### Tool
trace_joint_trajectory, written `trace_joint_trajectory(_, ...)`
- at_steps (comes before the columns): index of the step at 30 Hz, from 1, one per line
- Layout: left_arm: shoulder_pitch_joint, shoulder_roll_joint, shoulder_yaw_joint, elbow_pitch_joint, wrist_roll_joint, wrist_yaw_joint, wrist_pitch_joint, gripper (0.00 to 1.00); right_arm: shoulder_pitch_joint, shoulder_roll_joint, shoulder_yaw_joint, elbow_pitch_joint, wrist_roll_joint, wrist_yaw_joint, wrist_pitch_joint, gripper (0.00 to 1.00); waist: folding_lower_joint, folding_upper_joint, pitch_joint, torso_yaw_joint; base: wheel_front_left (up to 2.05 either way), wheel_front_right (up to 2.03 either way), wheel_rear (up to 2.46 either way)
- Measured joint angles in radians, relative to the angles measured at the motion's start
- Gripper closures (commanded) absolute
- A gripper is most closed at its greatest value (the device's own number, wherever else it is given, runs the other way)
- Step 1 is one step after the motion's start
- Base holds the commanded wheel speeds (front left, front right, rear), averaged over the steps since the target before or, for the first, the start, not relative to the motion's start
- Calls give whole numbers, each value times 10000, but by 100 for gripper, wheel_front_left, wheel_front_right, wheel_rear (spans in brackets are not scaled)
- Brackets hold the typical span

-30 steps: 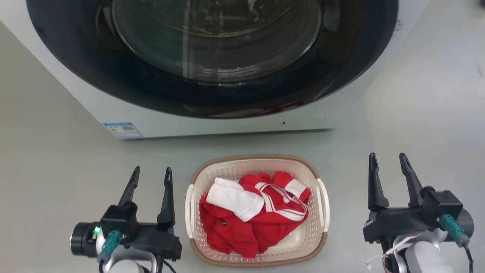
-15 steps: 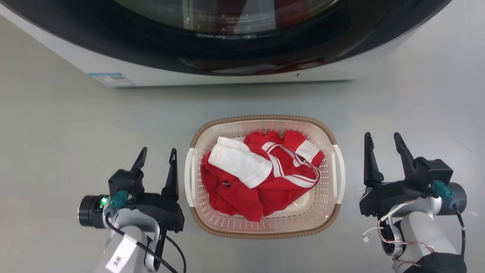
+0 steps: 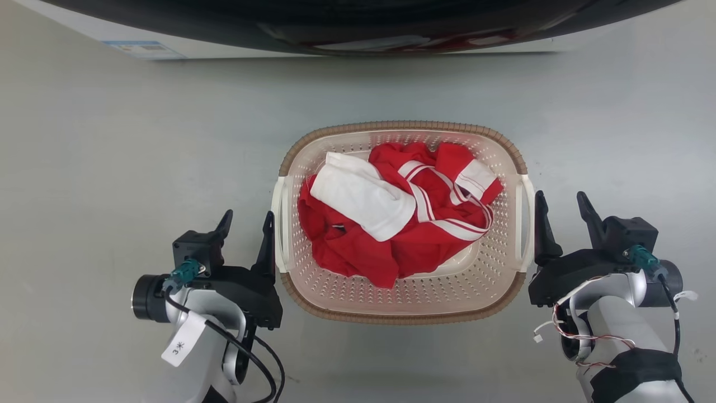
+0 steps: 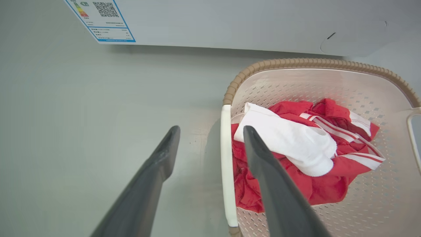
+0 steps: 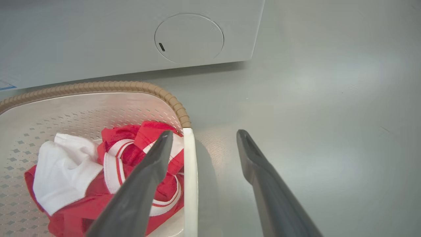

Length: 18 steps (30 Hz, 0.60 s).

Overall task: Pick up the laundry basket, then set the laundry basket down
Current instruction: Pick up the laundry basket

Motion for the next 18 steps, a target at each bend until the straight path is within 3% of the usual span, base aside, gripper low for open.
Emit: trace_joint_trajectory(18, -1067, -21, -1124, 1149, -732, -77, -171, 0, -985, 109, 380, 1208, 230, 161, -92, 0, -1, -1, 927, -121, 0, 0, 0)
